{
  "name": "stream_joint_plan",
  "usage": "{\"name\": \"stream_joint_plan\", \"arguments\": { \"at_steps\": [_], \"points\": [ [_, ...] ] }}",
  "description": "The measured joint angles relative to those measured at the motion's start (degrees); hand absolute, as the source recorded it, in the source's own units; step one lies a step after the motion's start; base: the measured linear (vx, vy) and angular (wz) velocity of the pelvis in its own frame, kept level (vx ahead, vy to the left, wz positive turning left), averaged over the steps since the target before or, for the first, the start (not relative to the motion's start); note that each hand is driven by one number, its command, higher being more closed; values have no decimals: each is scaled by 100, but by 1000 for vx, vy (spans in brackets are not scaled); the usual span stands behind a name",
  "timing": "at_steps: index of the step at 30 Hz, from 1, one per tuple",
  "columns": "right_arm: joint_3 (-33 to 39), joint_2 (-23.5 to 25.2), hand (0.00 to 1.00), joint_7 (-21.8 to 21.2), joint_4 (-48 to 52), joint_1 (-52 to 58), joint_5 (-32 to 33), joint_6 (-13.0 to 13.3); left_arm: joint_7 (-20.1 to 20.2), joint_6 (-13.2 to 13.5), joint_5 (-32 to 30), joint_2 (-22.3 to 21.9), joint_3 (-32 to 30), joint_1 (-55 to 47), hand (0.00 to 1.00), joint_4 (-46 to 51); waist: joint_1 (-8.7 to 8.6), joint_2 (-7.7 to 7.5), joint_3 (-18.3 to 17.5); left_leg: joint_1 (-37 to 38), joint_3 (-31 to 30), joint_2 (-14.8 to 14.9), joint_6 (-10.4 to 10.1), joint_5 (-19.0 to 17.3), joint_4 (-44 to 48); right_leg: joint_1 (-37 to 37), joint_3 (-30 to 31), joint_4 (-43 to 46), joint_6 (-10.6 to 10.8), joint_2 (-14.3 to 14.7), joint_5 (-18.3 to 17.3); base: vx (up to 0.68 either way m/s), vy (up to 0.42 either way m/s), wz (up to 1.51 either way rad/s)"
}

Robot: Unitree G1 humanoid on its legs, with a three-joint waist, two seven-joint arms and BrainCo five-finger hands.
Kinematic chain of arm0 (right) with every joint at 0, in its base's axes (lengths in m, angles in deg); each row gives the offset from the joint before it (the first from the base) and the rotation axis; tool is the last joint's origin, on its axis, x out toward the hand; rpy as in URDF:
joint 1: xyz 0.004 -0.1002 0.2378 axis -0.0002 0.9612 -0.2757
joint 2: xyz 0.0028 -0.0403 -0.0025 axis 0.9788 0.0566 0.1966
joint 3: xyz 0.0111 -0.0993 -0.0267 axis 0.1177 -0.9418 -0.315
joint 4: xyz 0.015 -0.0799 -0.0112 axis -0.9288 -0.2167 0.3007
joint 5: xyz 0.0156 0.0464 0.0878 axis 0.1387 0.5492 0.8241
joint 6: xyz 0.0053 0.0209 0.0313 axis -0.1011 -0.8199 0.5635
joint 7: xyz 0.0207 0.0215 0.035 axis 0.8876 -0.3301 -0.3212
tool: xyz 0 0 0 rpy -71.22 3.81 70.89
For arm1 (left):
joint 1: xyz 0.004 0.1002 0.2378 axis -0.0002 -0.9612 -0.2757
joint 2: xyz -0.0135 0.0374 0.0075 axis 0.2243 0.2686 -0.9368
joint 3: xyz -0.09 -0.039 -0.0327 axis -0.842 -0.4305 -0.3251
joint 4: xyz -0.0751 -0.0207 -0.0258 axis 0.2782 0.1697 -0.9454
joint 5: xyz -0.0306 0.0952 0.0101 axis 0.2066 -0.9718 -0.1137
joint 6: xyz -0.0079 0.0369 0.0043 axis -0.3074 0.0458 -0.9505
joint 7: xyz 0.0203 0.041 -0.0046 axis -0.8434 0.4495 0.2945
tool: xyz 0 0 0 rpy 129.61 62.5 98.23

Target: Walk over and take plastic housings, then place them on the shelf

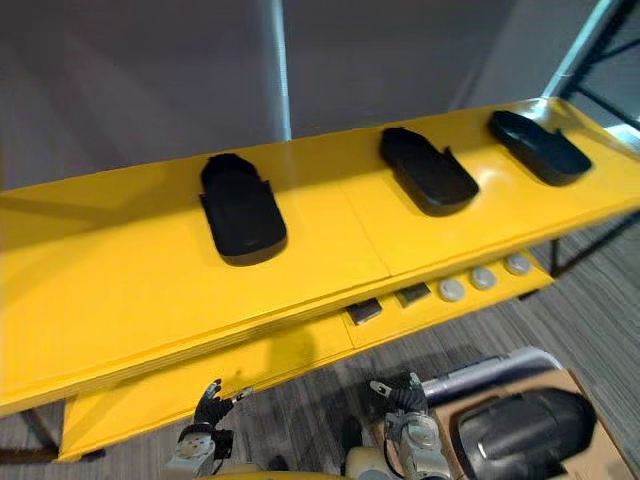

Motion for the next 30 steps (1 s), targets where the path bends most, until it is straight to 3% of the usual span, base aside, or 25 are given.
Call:
{"name": "stream_joint_plan", "arguments": {
  "at_steps": [1, 2, 3, 5, 6, 7, 8, 9, 10, 11, 15, 18, 20, 24, 28, 30],
  "points": [
    [-31, 23, 0, -4, -5, -1, -7, 3, 5, -6, -36, 18, -21, 4, 0, 0, 59, 39, 25, -78, 203, 142, 6, -84, 175, -152, -220, 294, -85, 14, -67, -119, -26, -101],
    [-30, 25, 0, -10, -19, 19, -49, -8, 8, -9, -35, 27, -61, 22, 0, 13, 106, -31, 0, -98, 436, 237, -1, -86, 207, -301, -630, 931, -308, -17, -268, -76, -37, -91],
    [-30, 25, 0, -13, -22, 29, -56, -8, 12, -13, -34, 26, -87, 2, 0, 39, 108, -8, 13, -122, 513, 293, -3, -84, 240, -314, -831, 1267, -359, -47, -448, -32, -67, -74],
    [-124, 7, 0, -37, -80, 43, -153, 7, 28, -17, -33, 25, -117, -95, 0, 171, 113, -113, -58, -205, 769, 440, -37, -61, 438, -116, -1194, 1968, -216, -230, -1155, 44, -103, -62],
    [-225, -11, 0, -54, -117, 25, -184, 16, 29, -20, -30, 35, -128, -114, 0, 175, 118, -184, -93, -269, 799, 434, -37, -62, 572, -82, -1185, 1955, -161, -304, -1245, 48, -144, -72],
    [-410, -73, 0, -122, -264, -106, -259, 89, 46, -64, -27, 59, -245, -115, 0, 152, 130, -268, -102, -543, 538, 389, 21, -30, 1064, -70, -1088, 1807, -219, -242, -1212, -67, -156, -95],
    [-588, -149, 0, -127, -427, -328, -315, 111, 43, -101, -20, -31, -274, -129, 0, 147, 190, -263, -167, -824, -68, 151, -34, -102, 888, -18, -730, 1259, -224, -196, -986, -120, -134, -134],
    [-642, -299, 0, -127, -548, -483, -325, 132, 35, -112, 11, -168, -287, -166, 0, 155, 348, -12, -255, -845, -505, 83, -57, 294, 293, 133, -633, 819, -242, -36, -819, -103, -47, -133],
    [-647, -348, 0, -129, -577, -541, -327, 145, 32, -96, 24, -246, -278, -168, 0, 174, 371, 117, -276, -877, -512, 170, -104, 450, 196, 126, -766, 966, -350, -48, -996, -4, 16, -107],
    [-721, -374, 0, -136, -664, -703, -331, 195, 30, -110, 50, -222, -233, -41, 0, 97, 402, 162, -238, -872, -402, 161, -99, 534, 267, 94, -834, 905, -212, -103, -976, -14, -18, -64],
    [-746, -403, 0, -149, -737, -856, -330, 228, 30, -129, 155, -133, 75, 66, 0, -92, 385, 296, -225, -813, -687, 173, -316, 809, -165, 344, -709, -45, -318, 182, -350, -72, -62, -23],
    [-735, -434, 0, -138, -756, -913, -328, 233, 32, -126, 193, -121, 218, 103, 0, -176, 396, 308, -94, -774, -924, 149, -413, 886, -264, 473, -725, -335, -366, 243, -137, -73, -31, 1],
    [-728, -444, 0, -127, -798, -953, -324, 239, 30, -126, 197, -119, 217, 127, 0, -286, 373, 312, -72, -768, -1456, 54, -421, 888, -287, 449, -688, -454, -323, 244, -84, -124, 2, -8],
    [-639, -405, 0, -115, -797, -978, -323, 235, 27, -126, 195, -71, 216, 106, 0, -289, 363, 275, -53, -623, -1512, -36, -478, 856, -575, 457, -548, -532, -249, 186, -32, -69, 48, -14],
    [-560, -416, 0, -2, -939, -787, -318, 210, 27, -126, 194, 19, 218, 87, 0, -413, 254, 273, -61, -372, -1820, -349, -539, 916, -1085, 567, -532, -866, -99, 19, 110, 36, 90, -13],
    [-452, -405, 0, 3, -932, -778, -318, 209, 28, -130, 192, 37, 218, 95, 0, -517, 208, 277, -64, -325, -1829, -395, -441, 979, -1090, 661, -524, -935, -66, -3, 201, 99, 73, -8]
  ]
}}
